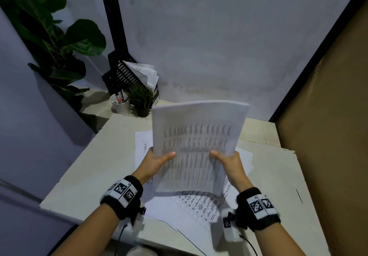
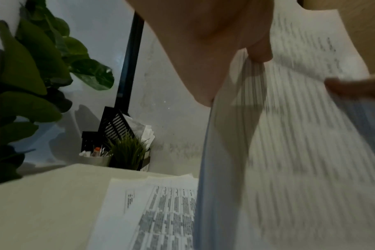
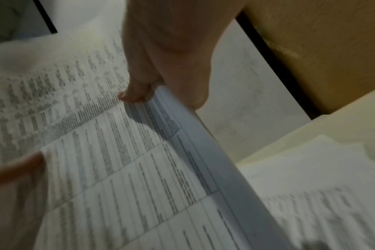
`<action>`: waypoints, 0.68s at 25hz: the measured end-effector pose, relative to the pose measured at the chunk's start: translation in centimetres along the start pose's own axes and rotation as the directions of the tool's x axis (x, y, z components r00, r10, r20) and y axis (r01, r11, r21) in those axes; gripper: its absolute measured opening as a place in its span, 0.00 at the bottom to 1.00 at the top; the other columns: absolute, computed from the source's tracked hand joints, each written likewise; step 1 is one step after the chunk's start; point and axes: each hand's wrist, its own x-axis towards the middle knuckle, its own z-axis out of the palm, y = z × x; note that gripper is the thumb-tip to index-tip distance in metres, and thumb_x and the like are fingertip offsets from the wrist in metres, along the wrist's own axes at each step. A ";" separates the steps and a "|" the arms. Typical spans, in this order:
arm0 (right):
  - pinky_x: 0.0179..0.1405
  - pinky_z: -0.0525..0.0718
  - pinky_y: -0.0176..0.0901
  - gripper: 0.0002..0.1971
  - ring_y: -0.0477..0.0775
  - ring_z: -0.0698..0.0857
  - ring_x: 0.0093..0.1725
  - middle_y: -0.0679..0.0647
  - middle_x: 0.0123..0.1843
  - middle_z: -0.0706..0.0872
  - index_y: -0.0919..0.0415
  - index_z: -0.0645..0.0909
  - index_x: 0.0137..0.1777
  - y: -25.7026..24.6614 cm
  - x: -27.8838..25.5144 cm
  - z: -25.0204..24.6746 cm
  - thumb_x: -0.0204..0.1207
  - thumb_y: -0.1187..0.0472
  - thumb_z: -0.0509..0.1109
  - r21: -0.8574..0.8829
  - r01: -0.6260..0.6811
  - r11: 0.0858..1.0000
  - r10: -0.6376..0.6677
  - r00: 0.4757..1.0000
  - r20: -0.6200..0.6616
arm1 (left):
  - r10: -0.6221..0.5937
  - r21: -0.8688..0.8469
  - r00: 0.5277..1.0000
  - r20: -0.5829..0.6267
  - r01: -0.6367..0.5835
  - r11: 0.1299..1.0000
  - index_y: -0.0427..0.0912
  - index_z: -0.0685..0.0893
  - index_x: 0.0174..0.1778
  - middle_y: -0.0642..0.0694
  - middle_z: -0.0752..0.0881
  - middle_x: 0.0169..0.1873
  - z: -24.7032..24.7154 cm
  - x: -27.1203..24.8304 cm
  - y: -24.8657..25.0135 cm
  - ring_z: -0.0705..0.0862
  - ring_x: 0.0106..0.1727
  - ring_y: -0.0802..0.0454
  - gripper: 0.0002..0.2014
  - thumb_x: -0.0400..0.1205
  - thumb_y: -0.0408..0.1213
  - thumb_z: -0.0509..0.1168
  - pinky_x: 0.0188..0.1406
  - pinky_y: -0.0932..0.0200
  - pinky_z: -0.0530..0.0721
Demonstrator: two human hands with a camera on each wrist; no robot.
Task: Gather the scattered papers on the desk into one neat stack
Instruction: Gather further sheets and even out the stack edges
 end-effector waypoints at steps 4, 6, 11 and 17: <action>0.36 0.86 0.31 0.08 0.41 0.90 0.37 0.44 0.34 0.91 0.56 0.84 0.45 -3.0 1.5 -0.8 0.70 0.68 0.74 0.079 0.084 0.993 -0.084 0.996 -0.007 | 0.078 0.204 0.994 0.071 -0.091 0.975 0.40 0.83 0.44 0.40 0.87 0.36 -0.4 0.1 0.1 0.86 0.36 0.46 0.30 0.67 0.67 0.64 0.37 0.57 0.86; 0.35 0.84 0.30 0.08 0.43 0.89 0.39 0.46 0.40 0.90 0.57 0.83 0.48 -2.5 2.0 -1.1 0.71 0.68 0.73 0.005 0.055 0.998 -0.055 0.998 0.000 | 0.075 0.216 0.997 -0.023 -0.068 0.974 0.37 0.78 0.32 0.44 0.75 0.23 -0.3 0.3 -0.5 0.74 0.24 0.49 0.21 0.73 0.55 0.67 0.22 0.64 0.74; 0.66 0.78 0.55 0.25 0.64 0.79 0.64 0.58 0.64 0.79 0.66 0.74 0.66 7.2 0.9 -6.3 0.72 0.57 0.73 -0.157 -0.434 0.887 0.362 0.865 -0.346 | -0.056 0.133 0.969 -0.241 0.090 0.987 0.39 0.79 0.32 0.45 0.78 0.24 -3.2 -1.0 -4.8 0.76 0.25 0.49 0.13 0.80 0.41 0.63 0.26 0.62 0.73; 0.67 0.73 0.66 0.47 0.74 0.68 0.70 0.71 0.71 0.65 0.69 0.61 0.73 11.4 -1.2 -4.5 0.61 0.45 0.79 -0.362 -0.748 0.556 0.501 0.649 -0.573 | -0.180 0.034 0.923 -0.340 0.203 0.979 0.31 0.82 0.53 0.34 0.88 0.45 -7.4 -2.8 -7.7 0.88 0.46 0.38 0.13 0.82 0.37 0.60 0.49 0.48 0.84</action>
